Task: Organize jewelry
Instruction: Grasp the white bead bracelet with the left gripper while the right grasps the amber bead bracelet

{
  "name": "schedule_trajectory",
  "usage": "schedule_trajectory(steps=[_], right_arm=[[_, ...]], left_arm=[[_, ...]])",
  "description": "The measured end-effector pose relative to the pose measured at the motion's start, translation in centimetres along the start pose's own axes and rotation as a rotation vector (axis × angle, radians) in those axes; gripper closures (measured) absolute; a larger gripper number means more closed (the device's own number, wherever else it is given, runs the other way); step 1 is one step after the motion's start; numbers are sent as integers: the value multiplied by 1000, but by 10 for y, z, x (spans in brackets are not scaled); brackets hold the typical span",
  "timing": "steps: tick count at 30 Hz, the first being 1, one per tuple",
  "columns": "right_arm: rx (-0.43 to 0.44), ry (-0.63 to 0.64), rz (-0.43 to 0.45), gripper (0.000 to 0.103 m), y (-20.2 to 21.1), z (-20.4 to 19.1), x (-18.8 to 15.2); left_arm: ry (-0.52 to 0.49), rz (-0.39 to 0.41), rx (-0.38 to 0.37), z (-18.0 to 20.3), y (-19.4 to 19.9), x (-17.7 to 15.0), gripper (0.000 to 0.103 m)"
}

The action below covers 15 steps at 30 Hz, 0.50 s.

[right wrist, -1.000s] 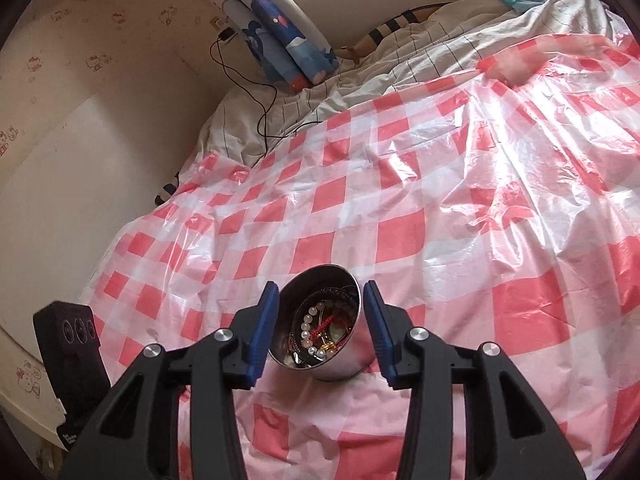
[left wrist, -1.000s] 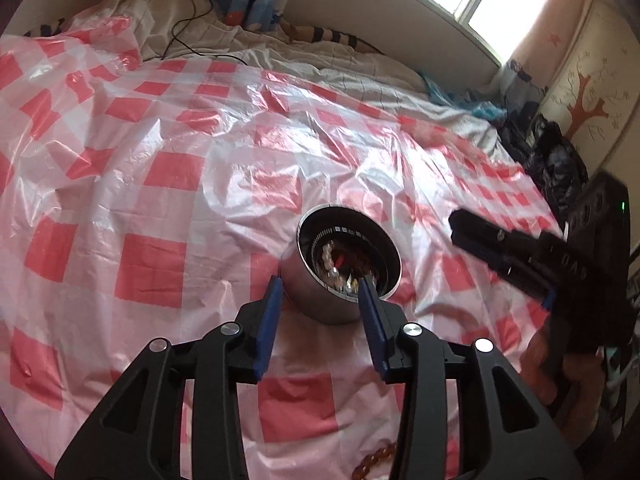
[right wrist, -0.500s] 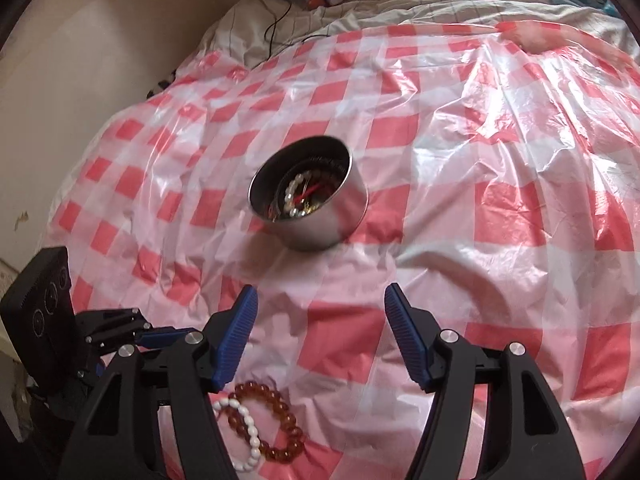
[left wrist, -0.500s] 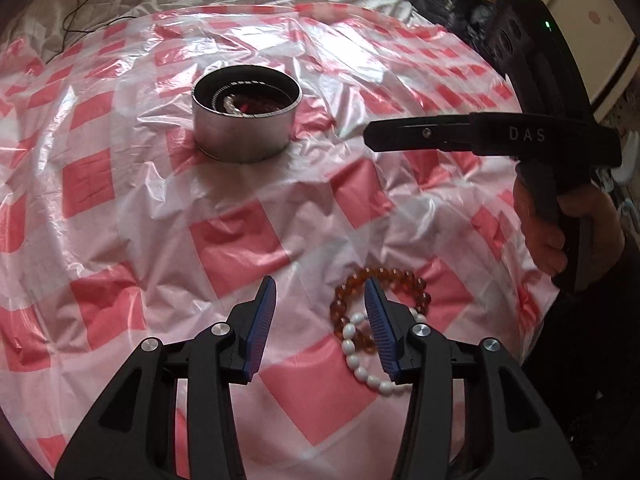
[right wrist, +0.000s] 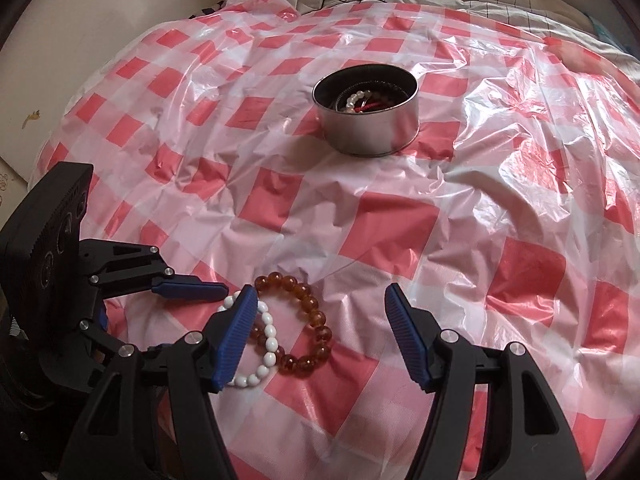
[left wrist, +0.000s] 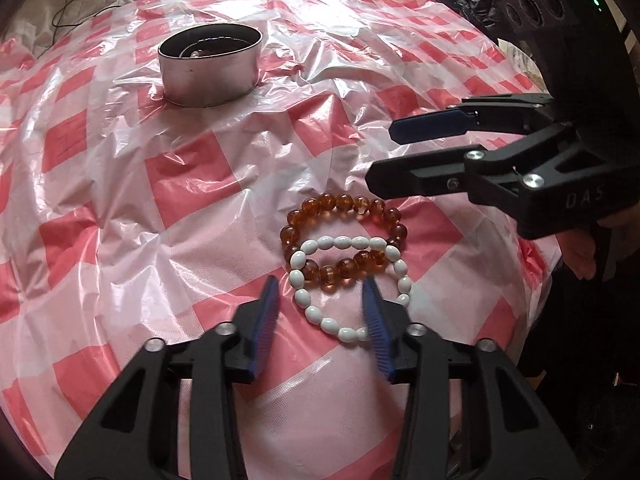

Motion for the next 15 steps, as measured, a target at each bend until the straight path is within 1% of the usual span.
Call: schedule_trajectory(steps=[1,2,5,7,10,13,14,15], right_arm=[[-3,1,3,37,0,-1,-2],[-7,1,4,37,-1,-1,-3],[-23,13,1,37,-8,-4,-5],[-40,47,0,37,-12,-10,-8],[-55,90,-2,37,-20,-17,-11],[-84,115,-15,37,-27,-17,-14],[-87,122,-18,40,-30,-17,-16],[-93,134,-29,56,-34,-17,-18]], left_arm=[[-4,3,15,-1,1,-1,92],[-2,12,27,-3,3,-2,96],[67,46,75,-26,16,-1,96],[123,64,122,-47,25,-2,96],[192,74,144,-71,30,-4,96],[202,75,140,-77,29,-4,96],[192,70,145,-76,29,-4,96],[183,65,148,-76,29,-4,96]])
Point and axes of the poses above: each gripper's, at about its wrist camera, not at the fingertips, and y roughly against the way its jaws point, z to its right, x to its top, the point moved 7 cm from there along -y, roughly the way its jaws point, and after that the axes turned 10 degrees about -y, right-handed, at the moved point
